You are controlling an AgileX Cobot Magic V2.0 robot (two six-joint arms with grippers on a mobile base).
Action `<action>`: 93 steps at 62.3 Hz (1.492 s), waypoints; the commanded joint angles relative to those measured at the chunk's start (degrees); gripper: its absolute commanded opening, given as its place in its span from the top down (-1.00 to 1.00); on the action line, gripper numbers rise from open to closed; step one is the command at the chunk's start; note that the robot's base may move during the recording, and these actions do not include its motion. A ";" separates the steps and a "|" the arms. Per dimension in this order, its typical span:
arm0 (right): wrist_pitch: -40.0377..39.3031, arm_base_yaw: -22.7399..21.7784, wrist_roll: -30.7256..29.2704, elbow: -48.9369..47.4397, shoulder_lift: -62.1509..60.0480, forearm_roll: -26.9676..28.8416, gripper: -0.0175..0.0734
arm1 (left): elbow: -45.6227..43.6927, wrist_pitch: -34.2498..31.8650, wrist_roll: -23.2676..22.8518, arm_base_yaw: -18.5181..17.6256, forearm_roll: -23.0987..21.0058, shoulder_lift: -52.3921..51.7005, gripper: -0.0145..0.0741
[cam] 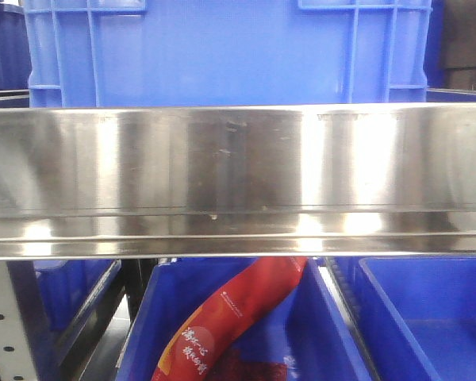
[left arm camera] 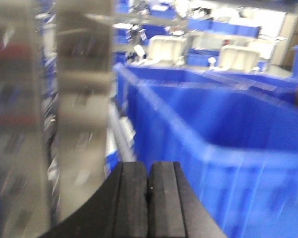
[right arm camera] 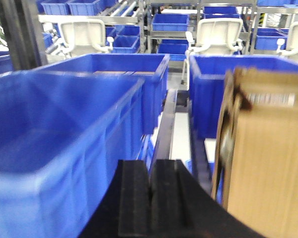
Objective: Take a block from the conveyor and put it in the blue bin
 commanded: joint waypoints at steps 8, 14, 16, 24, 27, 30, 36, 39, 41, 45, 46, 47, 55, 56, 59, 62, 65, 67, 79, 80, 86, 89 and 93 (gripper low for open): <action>-9.90 -0.31 0.16 14.28 -10.54 2.02 0.97 | 11.29 -0.38 -0.13 3.26 -0.80 -10.60 0.92; -11.09 -0.31 0.16 16.98 -14.75 2.02 0.97 | 13.14 -0.38 -0.13 3.87 -0.66 -14.98 0.92; -11.09 -0.31 0.16 17.32 -16.27 2.02 0.97 | 13.40 -0.38 -0.13 3.87 -0.66 -16.14 0.92; -11.09 -0.31 0.16 17.55 -20.26 2.02 0.97 | 13.53 -0.38 -0.13 3.87 -0.66 -20.24 0.92; -11.09 -0.31 0.16 17.55 -21.20 2.02 0.97 | 13.53 -0.38 -0.13 3.87 -0.66 -21.36 0.92; -11.58 -0.31 0.16 17.55 -21.65 2.02 0.97 | 13.53 -0.38 -0.13 3.87 -0.66 -22.16 0.92; -11.69 -0.31 0.16 17.55 -22.22 2.02 0.97 | 13.53 -0.38 -0.13 3.87 -0.66 -23.20 0.92; -11.59 -0.31 0.16 17.55 -22.23 2.02 0.97 | 13.53 -0.38 -0.13 3.87 -0.66 -23.46 0.92; -11.59 -0.31 0.16 17.55 -22.23 2.02 0.97 | 13.53 -0.51 -0.13 3.87 -0.66 -23.43 0.92; -11.59 -0.31 0.16 17.55 -22.23 2.02 0.97 | 13.53 -0.51 -0.13 3.87 -0.66 -23.43 0.92; -11.59 -0.31 0.16 17.55 -22.23 2.02 0.97 | 13.53 -0.62 -0.13 3.87 -0.66 -23.43 0.92; -11.59 -0.31 0.16 17.55 -22.23 2.02 0.97 | 13.53 -0.76 -0.13 3.87 -0.66 -23.43 0.92; -11.59 -0.31 0.16 17.55 -22.23 2.02 0.97 | 13.53 -0.76 -0.13 3.87 -0.66 -23.43 0.92; -11.58 -0.31 0.16 17.69 -22.23 2.02 0.97 | 13.53 -0.76 -0.13 3.87 -0.66 -23.43 0.92; -11.58 -0.31 0.16 18.00 -22.23 2.02 0.97 | 13.53 -0.76 -0.13 3.87 -0.66 -23.43 0.92; -12.08 -0.41 0.16 18.79 -22.23 2.02 0.97 | 13.53 -0.76 -0.13 3.87 -0.66 -23.43 0.92; -12.94 -0.67 0.16 20.18 -22.30 2.02 0.97 | 13.53 -0.76 -0.13 3.87 -0.66 -23.43 0.92; -13.72 -1.11 0.16 21.46 -22.46 2.02 0.97 | 13.53 -0.76 -0.13 3.87 -0.66 -23.43 0.92; -23.14 -4.91 0.16 33.85 -24.54 2.24 0.97 | 13.53 -0.76 -0.13 3.87 -0.66 -23.43 0.92; -24.30 -5.03 0.16 35.15 -24.83 2.24 0.97 | 13.53 -0.76 -0.13 3.87 -0.66 -23.43 0.92; -26.07 -5.27 0.16 38.34 -25.73 2.24 0.97 | 13.53 -0.76 -0.13 3.87 -0.66 -23.43 0.92; -22.70 -5.27 0.16 38.34 -26.16 2.24 0.97 | 13.53 -0.76 -0.13 3.87 -0.66 -23.43 0.92; -19.21 -5.27 0.16 38.34 -26.91 2.24 0.97 | 13.53 -0.76 -0.13 3.87 -0.66 -23.43 0.92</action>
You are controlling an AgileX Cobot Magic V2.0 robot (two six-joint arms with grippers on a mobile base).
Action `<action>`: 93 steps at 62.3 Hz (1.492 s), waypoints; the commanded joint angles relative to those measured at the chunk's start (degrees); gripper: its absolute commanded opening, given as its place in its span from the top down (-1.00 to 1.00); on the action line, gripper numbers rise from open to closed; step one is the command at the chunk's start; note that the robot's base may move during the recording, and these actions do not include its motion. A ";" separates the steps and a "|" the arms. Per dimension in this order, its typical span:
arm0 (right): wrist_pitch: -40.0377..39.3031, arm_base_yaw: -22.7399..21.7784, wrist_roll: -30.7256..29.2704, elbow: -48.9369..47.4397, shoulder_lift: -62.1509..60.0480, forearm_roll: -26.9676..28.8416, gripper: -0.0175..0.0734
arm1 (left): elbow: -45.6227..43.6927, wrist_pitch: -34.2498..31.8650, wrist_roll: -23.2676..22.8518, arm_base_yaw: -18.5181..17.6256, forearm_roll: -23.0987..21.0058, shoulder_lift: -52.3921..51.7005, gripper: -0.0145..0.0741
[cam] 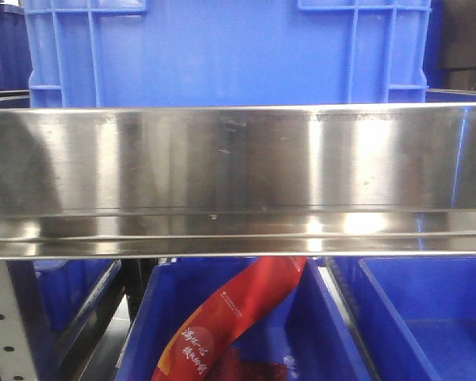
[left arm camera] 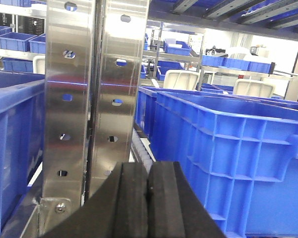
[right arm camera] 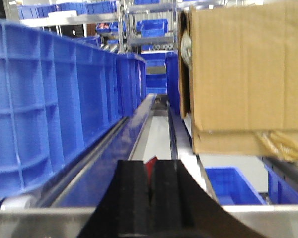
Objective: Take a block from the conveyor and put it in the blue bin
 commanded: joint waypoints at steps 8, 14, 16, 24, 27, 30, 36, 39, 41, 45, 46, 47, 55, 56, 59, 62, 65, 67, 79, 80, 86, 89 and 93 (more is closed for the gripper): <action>1.29 -0.34 0.05 0.32 -3.96 -0.97 0.97 | -0.01 -1.23 -0.13 0.14 -0.53 -0.28 0.92; 3.64 -0.34 0.05 0.32 -7.51 -2.07 0.97 | -0.01 -1.23 -0.13 0.14 -0.53 -0.28 0.92; 4.70 -0.34 0.05 0.32 -8.74 -2.07 0.97 | -0.01 -1.23 -0.13 0.14 -0.53 -0.28 0.92; 9.26 -0.34 0.05 0.32 -11.74 -2.82 0.97 | -0.01 -1.37 -0.13 0.14 -0.53 -0.28 0.92; 9.26 -0.34 0.05 0.32 -11.74 -2.88 0.97 | -0.01 -1.37 -0.13 0.14 -0.53 -0.28 0.92; 9.76 -0.34 0.05 0.32 -11.74 -3.01 0.97 | -0.01 -1.49 -0.13 0.14 -0.53 -0.28 0.92; 9.76 -0.34 0.05 0.32 -11.74 -3.01 0.97 | -0.01 -1.49 -0.13 0.14 -0.53 -0.28 0.92; 9.76 -0.34 0.05 0.32 -11.74 -3.01 0.97 | -0.01 -1.49 -0.13 0.14 -0.53 -0.28 0.92; 9.76 -0.34 0.05 0.32 -11.74 -3.01 0.97 | -0.01 -1.49 -0.13 0.14 -0.53 -0.28 0.92; 9.76 -0.34 0.05 0.32 -11.74 -3.01 0.97 | -0.01 -1.49 -0.13 0.14 -0.53 -0.28 0.92; 9.76 -0.34 0.05 0.32 -11.74 -3.01 0.97 | -0.01 -1.49 -0.13 0.14 -0.53 -0.28 0.92; 9.76 -0.34 0.05 0.32 -11.74 -3.01 0.97 | -0.01 -1.49 -0.13 0.14 -0.53 -0.28 0.92; 9.76 -0.34 0.05 0.32 -11.74 -3.01 0.97 | -0.01 -1.49 -0.13 0.14 -0.53 -0.28 0.92; 9.76 -0.34 0.05 0.32 -11.74 -3.01 0.97 | -0.01 -1.49 -0.13 0.14 -0.53 -0.28 0.92; 9.76 -0.34 0.05 0.32 -11.74 -3.01 0.97 | -0.01 -1.49 -0.13 0.14 -0.53 -0.28 0.92; 9.76 -0.34 0.05 0.32 -11.74 -3.01 0.97 | -0.01 -1.49 -0.13 0.14 -0.53 -0.28 0.92; 9.76 -0.34 0.05 0.32 -11.74 -3.01 0.97 | -0.01 -1.49 -0.13 0.14 -0.53 -0.28 0.92; 9.76 -0.34 0.05 0.32 -11.74 -3.01 0.97 | -0.01 -1.49 -0.13 0.14 -0.53 -0.28 0.92; 9.76 -0.34 0.05 0.32 -11.74 -3.01 0.97 | -0.01 -1.49 -0.13 0.14 -0.53 -0.28 0.92; 9.76 -0.34 0.05 0.32 -11.74 -3.01 0.97 | -0.01 -1.49 -0.13 0.14 -0.53 -0.28 0.92; 9.76 -0.34 0.05 0.32 -11.74 -3.01 0.97 | -0.01 -1.36 -0.13 0.14 -0.03 -0.28 0.92; 9.76 -0.34 0.05 0.32 -11.74 -3.01 0.97 | -0.01 -1.24 -0.13 0.14 2.14 -0.28 0.92; 9.76 -0.34 0.05 0.32 -11.74 -3.01 0.97 | -0.01 -1.24 -0.13 0.14 3.40 -0.28 0.92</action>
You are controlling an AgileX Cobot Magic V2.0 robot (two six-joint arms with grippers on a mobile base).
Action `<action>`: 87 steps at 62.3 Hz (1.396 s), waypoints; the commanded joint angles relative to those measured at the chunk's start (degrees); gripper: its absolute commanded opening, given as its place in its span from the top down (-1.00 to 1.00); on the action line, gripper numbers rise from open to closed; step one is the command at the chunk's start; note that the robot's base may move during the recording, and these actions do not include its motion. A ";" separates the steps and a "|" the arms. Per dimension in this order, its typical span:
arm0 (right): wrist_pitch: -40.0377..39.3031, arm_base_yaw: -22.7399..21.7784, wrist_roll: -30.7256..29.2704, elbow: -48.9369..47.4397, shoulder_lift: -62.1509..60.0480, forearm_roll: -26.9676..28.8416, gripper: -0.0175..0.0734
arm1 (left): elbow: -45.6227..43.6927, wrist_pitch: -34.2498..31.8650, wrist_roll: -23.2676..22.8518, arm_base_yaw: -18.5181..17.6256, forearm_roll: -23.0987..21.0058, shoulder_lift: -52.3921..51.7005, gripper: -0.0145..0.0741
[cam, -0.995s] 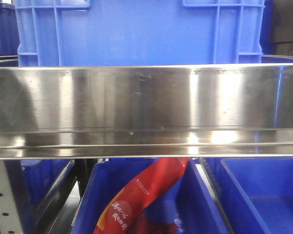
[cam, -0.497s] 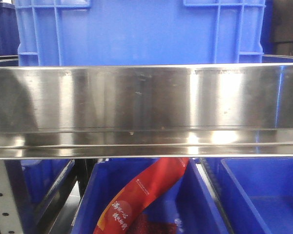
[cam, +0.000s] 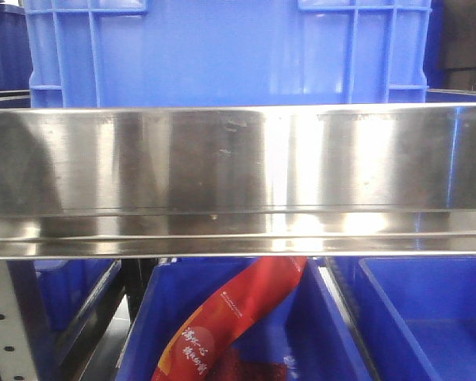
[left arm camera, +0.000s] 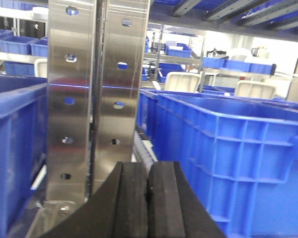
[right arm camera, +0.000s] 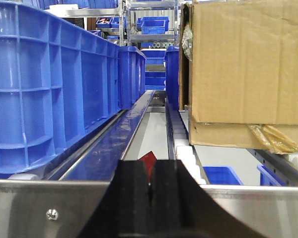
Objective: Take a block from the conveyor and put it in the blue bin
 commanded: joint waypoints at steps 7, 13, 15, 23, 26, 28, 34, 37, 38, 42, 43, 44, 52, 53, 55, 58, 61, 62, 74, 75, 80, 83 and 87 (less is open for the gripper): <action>-0.88 -0.34 0.05 0.00 -0.22 -0.34 0.97 | 1.21 -2.30 -0.13 0.14 4.05 -0.15 0.92; -0.88 -0.34 0.05 0.00 -0.22 -0.34 0.97 | 5.11 -8.91 -8.05 0.14 10.16 -0.15 0.92; -0.88 -0.34 0.05 0.00 -0.22 -0.34 0.97 | 6.79 -11.66 -12.87 0.14 13.85 -0.15 0.92; -0.88 -0.34 0.05 0.00 -0.22 -0.34 0.97 | 13.98 -17.45 -18.09 0.28 21.73 -1.47 0.92; -0.88 -0.34 0.05 0.00 -0.22 -0.34 0.97 | 16.25 -17.44 -18.09 0.28 20.88 -2.28 0.92; -0.88 -0.34 0.05 0.00 -0.22 -0.34 0.97 | 17.81 -17.35 -18.09 0.28 20.52 -3.04 0.92; -0.88 -0.34 0.05 0.00 -0.22 -0.34 0.97 | 21.92 -17.35 -18.09 0.28 20.39 -5.12 0.92; -0.88 -0.34 0.05 0.00 -0.22 -0.34 0.97 | 22.79 -18.36 -18.09 0.28 19.07 -5.12 0.92; -0.88 -0.34 0.05 0.00 -0.22 -0.34 0.97 | 22.79 -19.13 -17.99 0.28 18.49 -5.12 0.92; -0.88 -0.34 0.05 0.00 -0.22 -0.34 0.97 | 22.79 -15.52 -17.46 0.49 17.42 -5.12 0.92; -0.88 -0.34 0.05 0.00 -0.22 -0.34 0.97 | 22.79 -15.51 -16.87 0.49 17.42 -5.12 0.92; -0.88 -0.34 0.05 0.00 -0.22 -0.34 0.97 | 22.79 -15.51 -16.30 0.49 17.42 -5.12 0.92; -0.88 -0.34 0.05 0.00 -0.22 -0.34 0.97 | 22.79 -17.45 -11.67 0.53 16.68 -5.12 0.92; -0.88 -0.34 0.05 0.00 -0.22 -0.34 0.97 | 22.79 -17.59 -11.72 0.53 16.42 -5.12 0.92; -0.88 -0.34 0.05 0.00 -0.22 -0.34 0.97 | 22.79 -17.59 -11.72 0.53 15.65 -5.12 0.92; -0.88 -0.34 0.05 0.00 -0.22 -0.34 0.97 | 22.79 -17.59 -11.72 0.53 14.50 -5.12 0.92; -0.88 -0.34 0.05 0.00 -0.22 -0.34 0.97 | 22.79 -17.59 -11.72 0.53 14.28 -5.12 0.92; -0.88 -0.34 0.05 0.00 -0.22 -0.34 0.97 | 22.79 -17.59 -11.72 0.53 14.28 -5.12 0.92; -0.88 -0.34 0.05 0.00 -0.22 -0.34 0.97 | 22.79 -17.59 -11.72 0.53 14.28 -5.12 0.92; -0.88 -0.34 0.05 0.00 -0.22 -0.34 0.97 | 22.79 -17.59 -11.72 0.53 14.28 -5.12 0.92; -0.88 -0.34 0.05 0.00 -0.22 -0.34 0.97 | 22.79 -17.59 -11.72 0.53 14.28 -5.12 0.92; -0.88 -0.34 0.05 0.00 -0.22 -0.34 0.97 | 22.79 -17.59 -11.72 0.53 14.28 -5.12 0.92; -0.88 -0.34 0.05 0.00 -0.22 -0.34 0.97 | 22.79 -17.59 -11.72 0.53 14.28 -5.12 0.92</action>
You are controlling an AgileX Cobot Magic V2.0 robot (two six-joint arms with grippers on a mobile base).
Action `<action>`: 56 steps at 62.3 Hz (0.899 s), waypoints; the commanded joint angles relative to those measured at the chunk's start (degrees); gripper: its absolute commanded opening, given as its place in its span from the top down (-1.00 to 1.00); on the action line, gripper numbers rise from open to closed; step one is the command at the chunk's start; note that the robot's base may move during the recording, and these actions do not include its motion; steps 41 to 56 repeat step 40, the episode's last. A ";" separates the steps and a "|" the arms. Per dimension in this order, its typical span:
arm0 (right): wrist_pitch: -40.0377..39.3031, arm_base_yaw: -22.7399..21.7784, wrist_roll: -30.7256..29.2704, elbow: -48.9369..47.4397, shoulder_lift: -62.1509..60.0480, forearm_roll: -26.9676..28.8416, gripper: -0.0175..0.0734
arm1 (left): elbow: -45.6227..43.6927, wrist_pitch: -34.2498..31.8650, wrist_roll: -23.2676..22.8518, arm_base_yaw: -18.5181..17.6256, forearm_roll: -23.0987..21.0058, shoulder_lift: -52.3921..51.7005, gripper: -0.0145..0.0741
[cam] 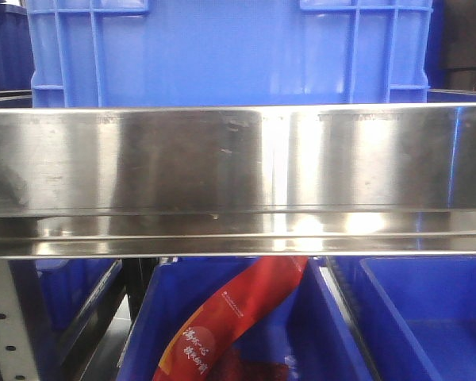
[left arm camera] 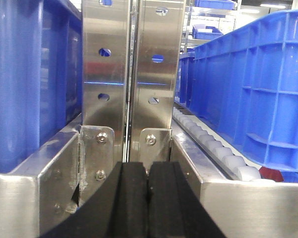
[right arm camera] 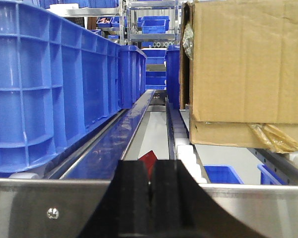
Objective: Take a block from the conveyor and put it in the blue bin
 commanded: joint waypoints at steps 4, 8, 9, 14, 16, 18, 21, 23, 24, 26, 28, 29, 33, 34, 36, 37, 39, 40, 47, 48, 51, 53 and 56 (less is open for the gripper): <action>-0.99 -0.34 0.05 0.00 -0.22 -0.34 0.97 | -0.14 -1.06 0.19 0.08 -0.38 -0.28 0.92; -0.99 -0.34 0.05 0.00 -0.22 -0.34 0.97 | -0.14 -1.06 0.19 0.08 -0.38 -0.28 0.92; -0.99 -0.34 0.05 0.00 -0.22 -0.34 0.97 | -0.14 -1.06 0.19 0.08 -0.38 -0.28 0.92; -0.99 -0.34 0.05 0.00 -0.22 -0.34 0.97 | -0.14 -1.06 0.19 0.08 -0.38 -0.28 0.92; -0.99 -0.34 0.05 0.00 -0.22 -0.34 0.97 | -0.14 -1.06 0.19 0.08 -0.38 -0.28 0.92; -0.99 -0.34 0.05 0.00 -0.22 -0.34 0.97 | -0.14 -1.06 0.19 0.08 -0.38 -0.28 0.92; -0.99 -0.34 0.05 0.00 -0.22 -0.34 0.97 | -0.14 -1.06 0.19 0.08 -0.38 -0.28 0.92; -0.99 -0.34 0.05 0.00 -0.22 -0.34 0.97 | -0.14 -1.06 0.19 0.08 -0.38 -0.28 0.92; -0.99 -0.34 0.05 0.00 -0.22 -0.34 0.97 | -0.14 -1.06 0.19 0.08 -0.38 -0.28 0.92; -0.99 -0.34 0.05 0.00 -0.22 -0.34 0.97 | -0.14 -1.06 0.19 0.08 -0.38 -0.28 0.92; -0.99 -0.34 0.05 0.00 -0.22 -0.34 0.97 | -0.14 -1.06 0.19 0.08 -0.38 -0.28 0.92; -0.99 -0.34 0.05 0.00 -0.22 -0.34 0.97 | -0.14 -1.06 0.19 0.08 -0.38 -0.28 0.92; -0.99 -0.34 0.05 0.00 -0.22 -0.34 0.97 | -0.14 -1.06 0.19 0.08 -0.38 -0.28 0.92; -0.99 -0.34 0.05 0.00 -0.22 -0.34 0.97 | -0.14 -1.06 0.19 0.08 -0.38 -0.28 0.92; -0.99 -0.34 0.05 0.00 -0.22 -0.34 0.97 | -0.14 -1.06 0.19 0.08 -0.38 -0.28 0.92; -0.99 -0.34 0.05 0.00 -0.22 -0.34 0.97 | -0.14 -1.06 0.19 0.08 -0.38 -0.28 0.92; -0.99 -0.34 0.05 0.00 -0.22 -0.34 0.97 | -0.14 -1.06 0.19 0.08 -0.38 -0.28 0.92; -0.99 -0.34 0.05 0.00 -0.22 -0.34 0.97 | -0.14 -1.06 0.19 0.08 -0.38 -0.28 0.92; -0.99 -0.34 0.05 0.00 -0.22 -0.34 0.97 | -0.14 -1.06 0.19 0.08 -0.38 -0.28 0.92; -0.99 -0.34 0.05 0.00 -0.22 -0.34 0.97 | -0.14 -1.06 0.19 0.08 -0.38 -0.28 0.92; -0.99 -0.34 0.05 0.00 -0.22 -0.34 0.97 | -0.14 -1.06 0.19 0.08 -0.38 -0.28 0.92; -0.99 -0.34 0.05 0.00 -0.22 -0.34 0.97 | -0.14 -1.06 0.19 0.08 -0.38 -0.28 0.92; -0.99 -0.34 0.05 0.00 -0.22 -0.34 0.97 | -0.14 -1.06 0.19 0.08 -0.38 -0.28 0.92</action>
